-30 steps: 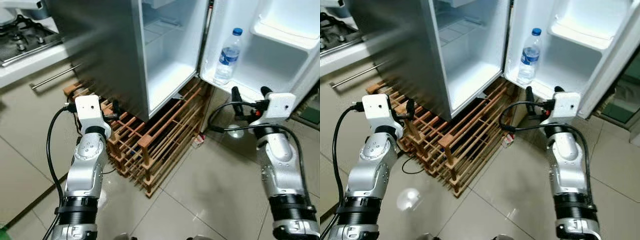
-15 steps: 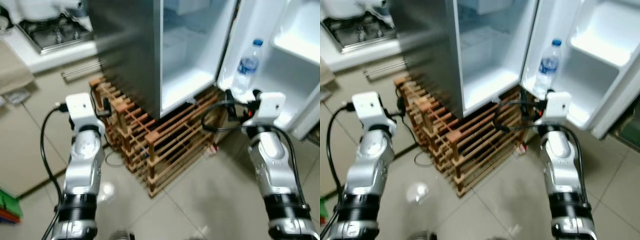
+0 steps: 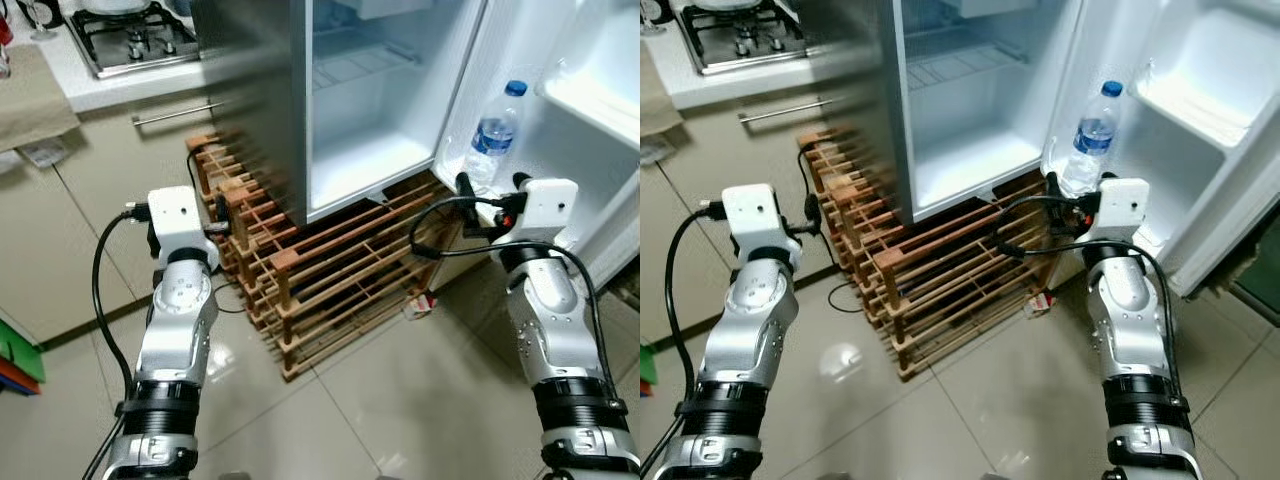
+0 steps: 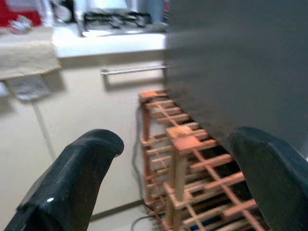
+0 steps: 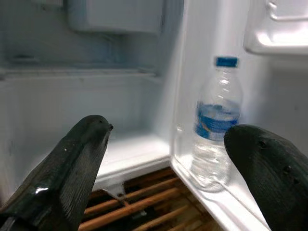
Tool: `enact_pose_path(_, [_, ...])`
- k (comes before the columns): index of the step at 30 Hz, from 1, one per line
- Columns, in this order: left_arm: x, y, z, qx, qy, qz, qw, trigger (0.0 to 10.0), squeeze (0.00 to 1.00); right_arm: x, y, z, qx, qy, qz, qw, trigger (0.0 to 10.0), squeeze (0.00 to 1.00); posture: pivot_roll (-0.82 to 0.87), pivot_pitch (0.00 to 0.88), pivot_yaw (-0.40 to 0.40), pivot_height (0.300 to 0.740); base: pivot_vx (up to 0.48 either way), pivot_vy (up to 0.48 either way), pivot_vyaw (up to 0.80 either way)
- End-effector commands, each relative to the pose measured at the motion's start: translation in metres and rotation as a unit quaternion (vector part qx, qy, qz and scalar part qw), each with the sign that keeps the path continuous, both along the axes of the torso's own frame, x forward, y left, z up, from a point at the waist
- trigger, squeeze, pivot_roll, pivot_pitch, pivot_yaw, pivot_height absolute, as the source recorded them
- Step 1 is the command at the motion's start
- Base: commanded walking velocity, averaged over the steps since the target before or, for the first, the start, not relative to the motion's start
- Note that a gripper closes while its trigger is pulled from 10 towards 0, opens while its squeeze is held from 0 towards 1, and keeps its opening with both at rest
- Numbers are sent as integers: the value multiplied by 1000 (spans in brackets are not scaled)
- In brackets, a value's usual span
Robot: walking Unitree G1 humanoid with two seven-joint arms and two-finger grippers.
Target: Restocking fridge
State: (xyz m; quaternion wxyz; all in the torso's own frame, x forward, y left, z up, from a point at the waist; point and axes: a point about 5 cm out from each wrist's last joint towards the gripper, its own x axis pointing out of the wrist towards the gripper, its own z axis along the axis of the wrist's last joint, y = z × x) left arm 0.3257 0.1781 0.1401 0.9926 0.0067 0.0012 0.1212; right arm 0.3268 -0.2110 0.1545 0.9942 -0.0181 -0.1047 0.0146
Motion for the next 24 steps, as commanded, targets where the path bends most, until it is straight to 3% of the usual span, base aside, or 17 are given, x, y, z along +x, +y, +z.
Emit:
enact_pose_path(1, [0,6,1,4,0,8,1000,10000,0,1,6,-1,-5,-1,5,1000,10000,0,-67,0,4,740,274,-390,594])
enact_pose_path(9, [3,5,1,1,1,3,1000,10000,0,-1,3,-3,-7,1,-2,1000,10000,0,-74,0,14,740,313,-360,562])
enact_pose_path(16, [5,-1,1,-2,-1,-10,1000,10000,0,-1,-3,-1,-15,-1,-13,1000,10000,0,-84,0,11,740,325,-350,0])
enact_pose_path(24, [3,2,2,-5,-5,-7,1000,10000,0,-13,-22,-4,-31,7,-27,999,10000,0,-89,0,15,740,35,0,0])
